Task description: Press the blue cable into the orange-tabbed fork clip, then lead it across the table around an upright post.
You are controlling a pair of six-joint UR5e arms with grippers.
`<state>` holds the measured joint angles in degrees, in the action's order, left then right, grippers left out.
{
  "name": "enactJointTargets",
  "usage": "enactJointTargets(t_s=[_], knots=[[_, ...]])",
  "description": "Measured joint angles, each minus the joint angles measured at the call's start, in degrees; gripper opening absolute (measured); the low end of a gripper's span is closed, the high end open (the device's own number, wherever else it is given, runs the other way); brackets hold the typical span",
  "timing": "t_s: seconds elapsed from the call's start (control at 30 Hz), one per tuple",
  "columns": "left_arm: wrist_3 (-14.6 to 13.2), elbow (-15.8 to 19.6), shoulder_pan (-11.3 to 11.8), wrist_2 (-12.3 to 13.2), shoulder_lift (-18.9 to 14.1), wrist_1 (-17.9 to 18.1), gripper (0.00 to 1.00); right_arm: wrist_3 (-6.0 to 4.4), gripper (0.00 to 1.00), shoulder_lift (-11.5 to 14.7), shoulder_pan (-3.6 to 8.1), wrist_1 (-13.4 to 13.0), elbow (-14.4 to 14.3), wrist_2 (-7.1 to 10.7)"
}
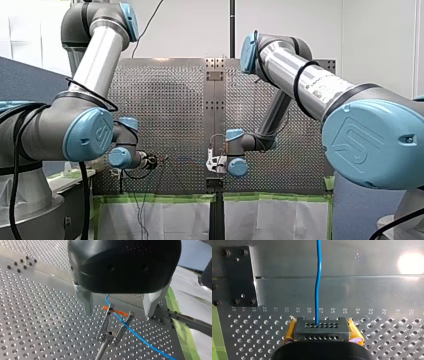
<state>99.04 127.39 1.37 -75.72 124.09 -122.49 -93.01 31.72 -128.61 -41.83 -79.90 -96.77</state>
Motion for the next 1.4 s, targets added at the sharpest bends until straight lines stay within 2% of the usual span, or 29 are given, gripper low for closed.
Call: enactJointTargets(t_s=[0.3,0.4,0.5,1.07,1.27,1.4], knots=[[-3.87,-0.07,-1.77,1.49,-0.04,-2.95,1.0,0.0,0.0,-0.05,0.06,0.04,-0.03,0.0],[-5.36,-0.64,-3.02,1.0,-0.05,-4.47,1.0,0.0,0.0,-0.08,0.06,0.06,-0.03,0.0],[-5.47,-1.89,-4.52,-0.22,-0.05,-5.39,1.0,0.0,0.0,-0.1,0.07,0.07,-0.03,0.01],[2.57,-10.49,-13.23,-8.83,0.07,-6.18,1.0,0.0,0.0,-0.3,0.22,0.86,-0.04,0.21],[5.4,-11.59,-16.06,-11.67,0.11,-7.08,1.0,0.0,0.0,-0.35,0.29,0.86,-0.04,0.18],[6.24,-11.39,-17.57,-13.62,0.25,-8.06,1.0,0.0,0.0,-0.36,0.33,0.82,-0.04,0.17]])
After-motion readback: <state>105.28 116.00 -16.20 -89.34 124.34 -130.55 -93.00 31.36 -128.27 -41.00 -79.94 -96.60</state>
